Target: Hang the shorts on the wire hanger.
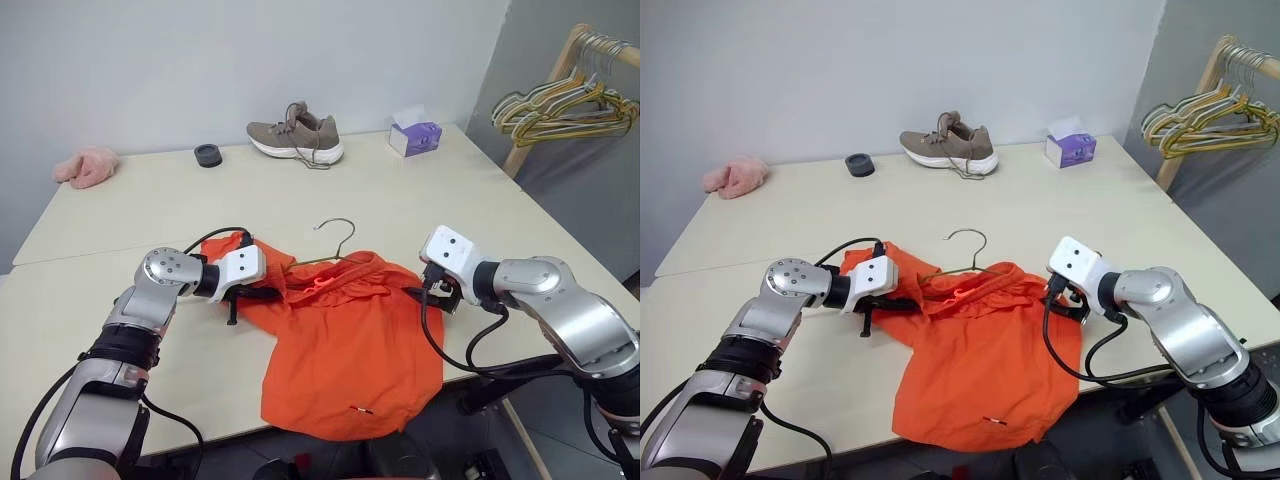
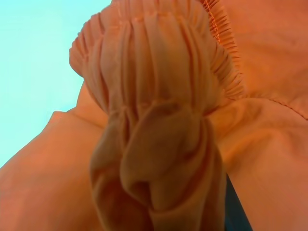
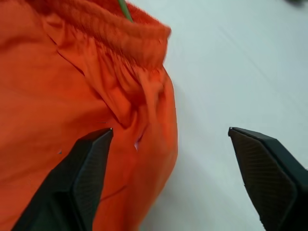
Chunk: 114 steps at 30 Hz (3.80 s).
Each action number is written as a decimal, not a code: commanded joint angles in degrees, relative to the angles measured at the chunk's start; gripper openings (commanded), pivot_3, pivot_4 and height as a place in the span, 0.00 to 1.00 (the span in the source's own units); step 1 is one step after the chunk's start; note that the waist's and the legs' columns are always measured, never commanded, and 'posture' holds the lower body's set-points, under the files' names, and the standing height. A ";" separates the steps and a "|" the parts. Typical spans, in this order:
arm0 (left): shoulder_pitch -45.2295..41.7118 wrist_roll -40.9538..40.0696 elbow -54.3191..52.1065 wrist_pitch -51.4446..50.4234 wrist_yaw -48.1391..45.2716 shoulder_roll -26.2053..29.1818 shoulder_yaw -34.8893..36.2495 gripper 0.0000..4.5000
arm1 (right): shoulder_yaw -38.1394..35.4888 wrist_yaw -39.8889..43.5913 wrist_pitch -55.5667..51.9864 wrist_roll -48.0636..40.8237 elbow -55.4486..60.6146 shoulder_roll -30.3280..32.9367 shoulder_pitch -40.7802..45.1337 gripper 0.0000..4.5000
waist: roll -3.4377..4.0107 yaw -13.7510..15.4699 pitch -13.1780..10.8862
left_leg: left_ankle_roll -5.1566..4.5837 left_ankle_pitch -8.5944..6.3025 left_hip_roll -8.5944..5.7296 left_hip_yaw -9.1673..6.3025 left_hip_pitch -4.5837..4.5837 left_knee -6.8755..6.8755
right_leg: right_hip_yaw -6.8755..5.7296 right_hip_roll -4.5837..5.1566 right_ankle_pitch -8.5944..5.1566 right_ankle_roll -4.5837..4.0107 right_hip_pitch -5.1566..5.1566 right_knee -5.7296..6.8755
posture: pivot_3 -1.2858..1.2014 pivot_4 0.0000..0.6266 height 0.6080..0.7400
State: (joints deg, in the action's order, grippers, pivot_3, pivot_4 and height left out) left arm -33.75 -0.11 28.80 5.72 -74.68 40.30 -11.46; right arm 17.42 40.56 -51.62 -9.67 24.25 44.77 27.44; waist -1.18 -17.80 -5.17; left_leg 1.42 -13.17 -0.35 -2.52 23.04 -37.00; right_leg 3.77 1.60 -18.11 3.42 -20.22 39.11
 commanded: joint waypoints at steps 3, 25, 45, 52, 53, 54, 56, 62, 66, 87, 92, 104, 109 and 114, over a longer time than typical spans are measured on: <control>-0.19 -0.57 -2.32 0.78 -0.95 0.17 -0.06 0.00 | 5.84 4.60 7.20 3.02 -10.93 -3.58 6.41 0.91 | 0.01 -0.38 0.01 | 0.00 0.00 -0.01 0.01 -0.02 -0.01 | 0.00 -0.01 0.00 0.00 0.01 0.01 | 0.39 0.06 1.00; 0.73 -6.16 -6.73 -5.36 -2.46 -1.02 2.43 0.00 | 9.51 22.84 12.38 6.31 -15.86 -5.77 14.68 0.00 | 0.03 -0.78 0.03 | 0.01 0.01 -0.04 -0.17 -0.02 -0.05 | -0.15 0.05 0.01 0.00 0.02 0.17 | 0.40 0.07 1.00; -5.23 -13.53 0.27 -13.44 5.45 0.82 13.61 0.94 | 3.41 22.22 9.93 5.88 -15.28 1.58 10.32 0.00 | -0.01 -0.73 0.04 | 0.01 0.02 -0.07 -0.18 -0.05 -0.19 | -0.17 0.07 0.01 0.00 0.01 0.38 | 0.40 0.06 1.00; -6.12 -15.67 0.03 -17.19 4.91 1.29 15.57 0.94 | -6.40 17.59 5.34 3.71 -16.03 4.37 2.39 0.00 | -0.01 -0.31 0.05 | 0.02 0.01 -0.08 -0.16 -0.04 -0.12 | -0.15 0.09 0.00 0.01 0.02 0.31 | 0.39 0.07 1.00; -5.69 -16.40 -1.10 -18.50 4.24 1.09 15.36 0.94 | -8.60 16.48 3.80 2.99 -15.41 4.36 0.95 0.00 | -0.01 -0.28 0.04 | 0.01 0.01 -0.08 -0.16 -0.04 -0.12 | -0.15 0.09 0.00 0.01 0.02 0.32 | 0.39 0.07 1.00; -5.14 -17.29 -2.73 -20.24 3.23 0.93 14.86 0.94 | -10.69 15.18 2.48 2.45 -14.66 4.36 -0.49 0.00 | -0.01 -0.23 0.04 | 0.01 0.01 -0.08 -0.14 -0.04 -0.13 | -0.13 0.09 0.00 0.01 0.02 0.33 | 0.39 0.07 1.00; -3.53 -20.51 -9.39 -25.69 0.85 -0.38 13.05 0.94 | -17.39 12.17 -1.25 1.22 -11.39 4.59 -5.99 0.00 | -0.01 0.07 0.05 | 0.02 0.01 -0.07 -0.15 -0.03 -0.13 | -0.14 0.08 0.00 0.00 0.02 0.34 | 0.38 0.08 1.00; -3.77 -24.27 -21.57 -32.23 0.46 -7.91 7.47 0.97 | -36.01 6.49 -8.40 -0.07 -0.28 4.24 -25.18 0.00 | 0.03 1.11 0.05 | 0.01 0.01 -0.08 -0.10 0.08 -0.19 | -0.18 0.07 -0.02 0.02 0.10 0.18 | 0.35 0.10 1.00; -5.76 -24.81 -24.24 -32.21 1.06 -11.81 5.51 0.97 | -45.61 3.65 -15.14 -1.68 4.08 1.57 -31.07 0.00 | 0.01 -0.35 0.04 | 0.01 0.01 -0.07 0.08 -0.09 -0.19 | 0.05 -0.27 -0.15 0.26 0.22 0.18 | 0.34 0.11 1.00; -14.51 -21.43 -19.28 -20.35 4.99 -29.28 -0.82 0.97 | -69.88 -13.18 -34.07 2.90 1.89 8.28 -21.11 0.00 | -0.18 -11.76 -0.58 | -0.43 -0.25 0.00 1.20 -0.22 0.03 | 0.64 -0.29 -0.27 0.44 0.32 -0.44 | 0.29 0.19 1.00; -14.00 -21.05 -20.92 -20.08 6.21 -29.83 -1.41 0.97 | -66.36 -17.00 -32.14 3.05 -5.45 10.90 -12.65 0.00 | -0.08 -12.68 -1.19 | -0.51 -0.34 0.02 1.21 -0.29 0.14 | 0.66 -0.31 -0.31 0.51 0.52 -0.53 | 0.30 0.22 1.00; -12.01 -20.39 -24.72 -20.06 8.47 -29.85 -2.69 0.97 | -57.85 -21.22 -19.06 3.27 -31.08 17.64 1.03 0.00 | 0.16 -12.07 -2.72 | -0.68 -0.44 -0.05 1.77 -0.48 0.09 | 1.50 -0.27 -0.30 0.54 0.55 -0.54 | 0.32 0.24 1.00; -12.09 -21.06 -25.75 -20.95 9.13 -30.14 -2.52 0.97 | -55.04 -22.43 -14.53 3.00 -40.94 19.55 6.17 0.00 | 0.13 -12.24 -2.82 | -0.71 -0.46 -0.04 2.00 -0.66 0.10 | 1.71 -0.27 -0.28 0.58 0.61 -0.53 | 0.32 0.24 1.00; -13.21 -23.40 -26.68 -22.72 8.60 -30.82 -1.81 0.97 | -50.75 -22.85 -10.76 2.71 -53.90 21.88 14.42 0.00 | 0.17 -12.26 -3.12 | -0.86 -0.57 -0.04 2.47 -0.92 0.12 | 1.90 -0.25 -0.28 0.64 0.70 -0.59 | 0.32 0.24 1.00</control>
State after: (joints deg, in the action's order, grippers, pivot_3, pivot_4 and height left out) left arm -45.54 -22.09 4.63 -16.93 -65.80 9.74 -14.29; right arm -33.56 18.20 -65.04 -6.99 -28.13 63.95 39.41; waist -1.01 -30.06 -8.29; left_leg 0.55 -13.76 -0.38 -0.03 22.06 -36.88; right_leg 5.69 1.35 -18.39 4.08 -19.45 38.51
